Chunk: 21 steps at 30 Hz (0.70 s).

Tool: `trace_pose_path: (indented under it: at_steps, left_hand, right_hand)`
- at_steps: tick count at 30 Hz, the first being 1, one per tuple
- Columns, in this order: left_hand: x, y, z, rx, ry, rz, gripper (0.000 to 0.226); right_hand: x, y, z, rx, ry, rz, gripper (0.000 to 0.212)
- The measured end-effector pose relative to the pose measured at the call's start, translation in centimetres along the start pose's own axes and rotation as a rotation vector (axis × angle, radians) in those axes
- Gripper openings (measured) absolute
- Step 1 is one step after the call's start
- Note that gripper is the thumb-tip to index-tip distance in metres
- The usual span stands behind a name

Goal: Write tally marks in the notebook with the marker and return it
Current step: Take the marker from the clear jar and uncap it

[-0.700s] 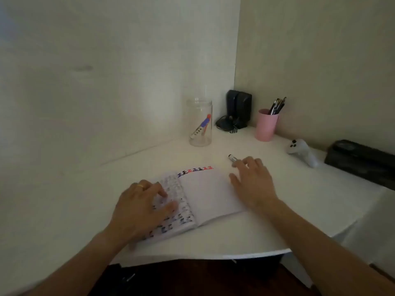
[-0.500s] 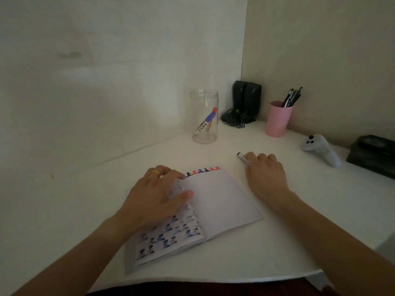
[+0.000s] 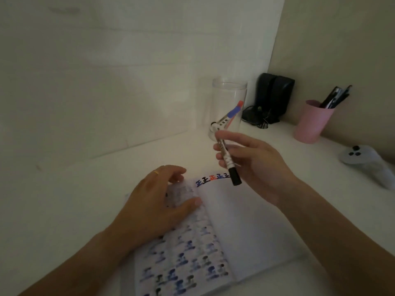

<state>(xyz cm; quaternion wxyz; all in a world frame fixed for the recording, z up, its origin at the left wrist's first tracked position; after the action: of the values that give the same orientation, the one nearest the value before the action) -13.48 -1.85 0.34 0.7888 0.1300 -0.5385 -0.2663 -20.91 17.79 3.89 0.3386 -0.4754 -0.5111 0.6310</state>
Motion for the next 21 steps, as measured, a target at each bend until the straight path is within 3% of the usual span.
trace_pose_path:
  at_steps: [3,7,13,18,21]
  left_hand:
    - [0.6,-0.7,0.7,0.01,0.041,-0.035,0.069]
    - [1.0,-0.3,1.6,-0.077,0.102,-0.02,0.073]
    - [1.4,1.3,1.7,-0.224,0.155,-0.002,0.031]
    - [1.1,2.5,1.4,-0.286,0.079,-0.021,0.023]
    - [0.8,3.0,1.2,-0.33,0.041,-0.02,0.026]
  right_hand:
    - [-0.9,2.0,-0.7,-0.105,-0.146,0.12,0.057]
    - [-2.0,2.5,-1.4,-0.058,-0.222,0.03,0.039]
    - [-2.8,2.8,-1.4,0.047,-0.149,-0.045,0.029]
    - [-3.2,2.5,-1.8,0.161,-0.066,-0.11,0.041]
    - [-3.6,2.5,-2.1,0.188,-0.087,-0.136,0.037]
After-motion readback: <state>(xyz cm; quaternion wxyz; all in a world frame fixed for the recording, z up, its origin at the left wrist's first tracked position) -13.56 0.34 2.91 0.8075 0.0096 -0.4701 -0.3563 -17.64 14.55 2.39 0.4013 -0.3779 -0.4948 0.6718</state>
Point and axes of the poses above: each hand's wrist, its own z-axis towards the middle knuckle, its own x-axis out of the back of the hand, y = z × x, the point moved 6 cm from there along z, towards the middle knuckle, and after that the axes turned 2 degrees about z, right-handed, at the moved point
